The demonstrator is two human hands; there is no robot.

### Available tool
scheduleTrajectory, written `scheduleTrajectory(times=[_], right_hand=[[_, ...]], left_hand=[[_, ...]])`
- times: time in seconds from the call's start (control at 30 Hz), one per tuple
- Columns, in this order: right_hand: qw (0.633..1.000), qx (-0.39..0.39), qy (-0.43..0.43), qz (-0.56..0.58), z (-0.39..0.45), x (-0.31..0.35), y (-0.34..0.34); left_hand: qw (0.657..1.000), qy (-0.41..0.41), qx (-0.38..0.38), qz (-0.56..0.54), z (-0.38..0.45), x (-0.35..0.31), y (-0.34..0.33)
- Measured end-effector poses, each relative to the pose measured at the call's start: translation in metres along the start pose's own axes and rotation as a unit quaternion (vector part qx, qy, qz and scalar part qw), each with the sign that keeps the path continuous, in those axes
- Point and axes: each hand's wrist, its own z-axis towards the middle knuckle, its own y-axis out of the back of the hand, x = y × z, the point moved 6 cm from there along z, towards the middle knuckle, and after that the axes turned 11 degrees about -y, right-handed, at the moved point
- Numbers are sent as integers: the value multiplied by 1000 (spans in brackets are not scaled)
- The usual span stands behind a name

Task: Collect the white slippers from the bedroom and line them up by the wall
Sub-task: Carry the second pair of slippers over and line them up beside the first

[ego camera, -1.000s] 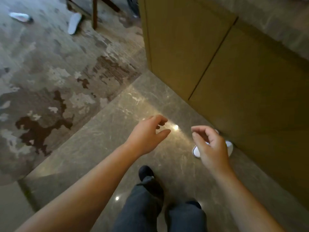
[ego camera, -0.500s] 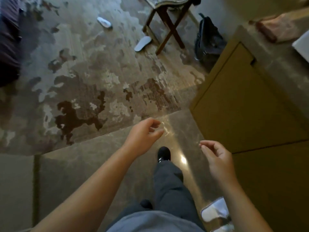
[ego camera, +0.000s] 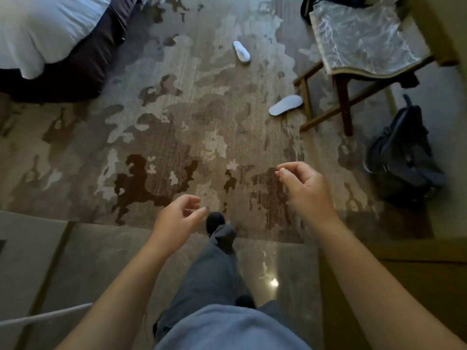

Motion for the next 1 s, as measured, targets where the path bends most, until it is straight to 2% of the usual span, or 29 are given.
scheduleTrajectory(times=[0.13,0.23,0.43,0.57,0.7,0.83,1.0], right_hand=[[999,43,9,9,112,37,-25],[998,54,-10,15,198,62,-37],[998,21,-57,24,333,97,-27],[993,-17,-111,35,416,100,-9],[989,-22,-137,45,523,104,5],[989,-12,-130,65,662,130,16],[992,-26,-112,52,819,199,30]], left_hand=[[998,36,-48,-24,97,12,27],[998,35,-39,-32,194,-2,50],[999,-37,-37,-2,398,-81,95],[997,-79,-17,4,513,-126,99],[995,-93,-18,-9,631,-147,94],[997,-68,-33,-7,746,-155,89],[999,-13,-14,26,858,-172,97]])
